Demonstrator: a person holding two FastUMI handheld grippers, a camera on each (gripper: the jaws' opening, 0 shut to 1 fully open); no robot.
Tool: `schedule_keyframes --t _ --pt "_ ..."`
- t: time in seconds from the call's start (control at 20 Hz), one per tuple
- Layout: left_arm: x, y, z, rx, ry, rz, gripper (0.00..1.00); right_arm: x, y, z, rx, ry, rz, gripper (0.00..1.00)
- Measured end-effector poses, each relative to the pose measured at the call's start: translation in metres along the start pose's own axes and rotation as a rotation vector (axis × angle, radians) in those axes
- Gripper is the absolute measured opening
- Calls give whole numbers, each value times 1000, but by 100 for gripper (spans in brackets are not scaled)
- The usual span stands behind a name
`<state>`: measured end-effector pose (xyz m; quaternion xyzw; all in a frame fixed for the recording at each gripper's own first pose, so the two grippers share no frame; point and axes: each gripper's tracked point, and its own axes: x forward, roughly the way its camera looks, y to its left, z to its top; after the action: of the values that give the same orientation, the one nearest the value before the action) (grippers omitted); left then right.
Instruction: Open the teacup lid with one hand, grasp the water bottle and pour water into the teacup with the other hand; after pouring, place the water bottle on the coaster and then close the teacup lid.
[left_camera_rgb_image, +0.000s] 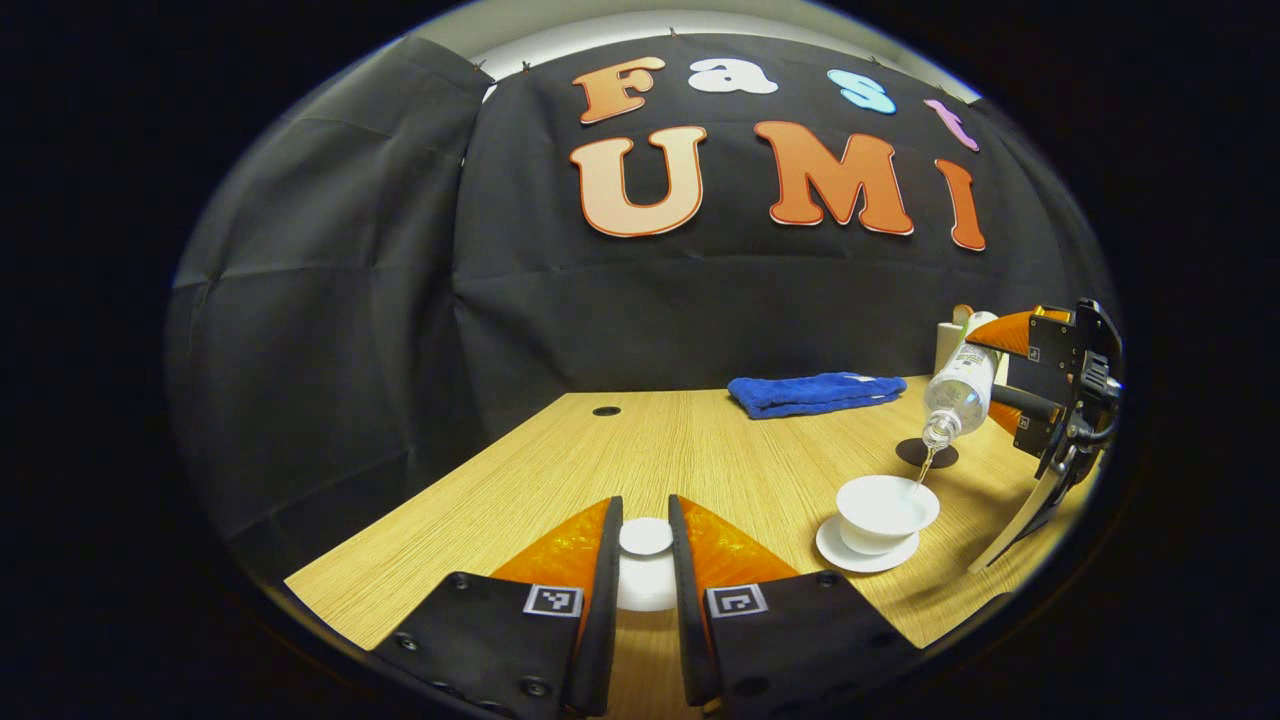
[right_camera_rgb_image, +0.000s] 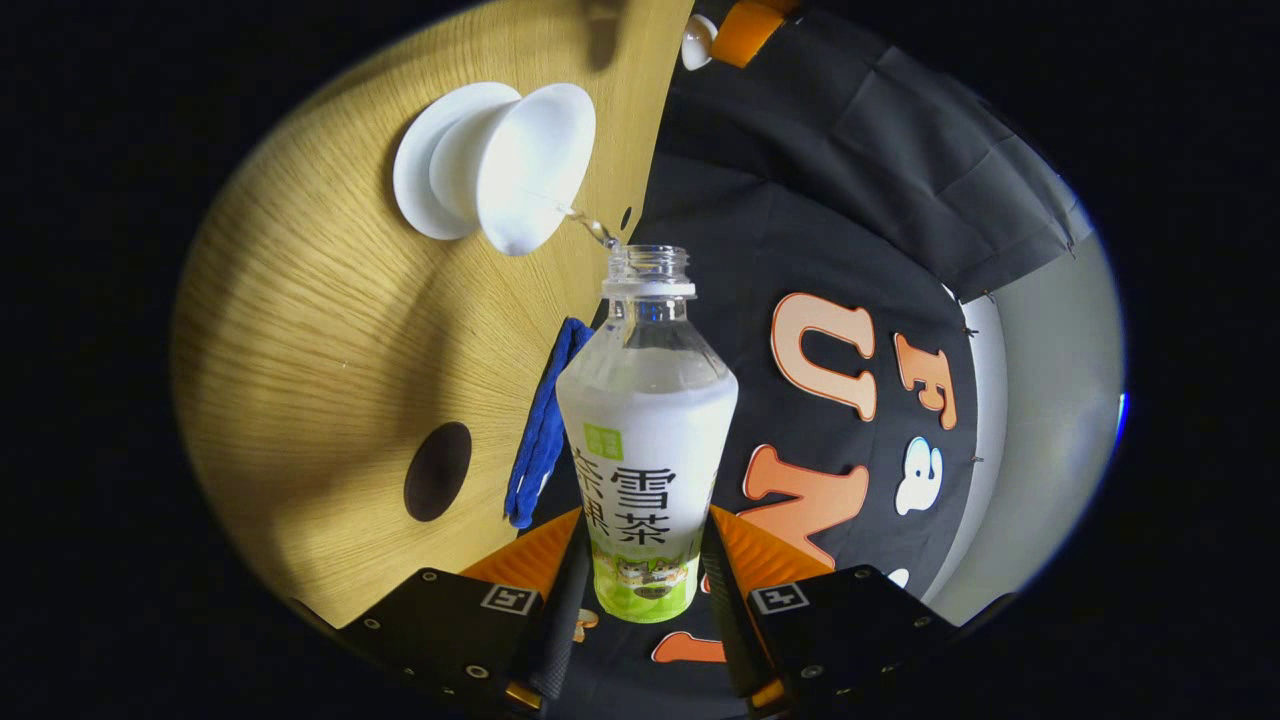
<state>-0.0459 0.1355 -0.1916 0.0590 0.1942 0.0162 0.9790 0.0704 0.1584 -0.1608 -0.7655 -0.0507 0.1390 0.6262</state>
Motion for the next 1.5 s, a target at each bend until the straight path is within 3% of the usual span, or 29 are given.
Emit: schedule_keyframes --t 0.1,0.15,1.0,1.25,1.5 --pt "-1 -2 -2 -7 8 -6 31 0 -3 -1 -18 -5 -11 59" --pt "-1 -2 0 -8 7 -6 34 0 -5 -2 -23 -6 -14 63" --pt "-7 -5 1 -18 6 -18 29 6 -30 6 -150 -55 -116 63" --pt "-6 -8 -1 -16 10 -22 34 5 -34 11 -204 -84 -117 63" --pt "-9 -15 -3 -9 23 -34 31 3 -34 19 -233 -118 -115 62"
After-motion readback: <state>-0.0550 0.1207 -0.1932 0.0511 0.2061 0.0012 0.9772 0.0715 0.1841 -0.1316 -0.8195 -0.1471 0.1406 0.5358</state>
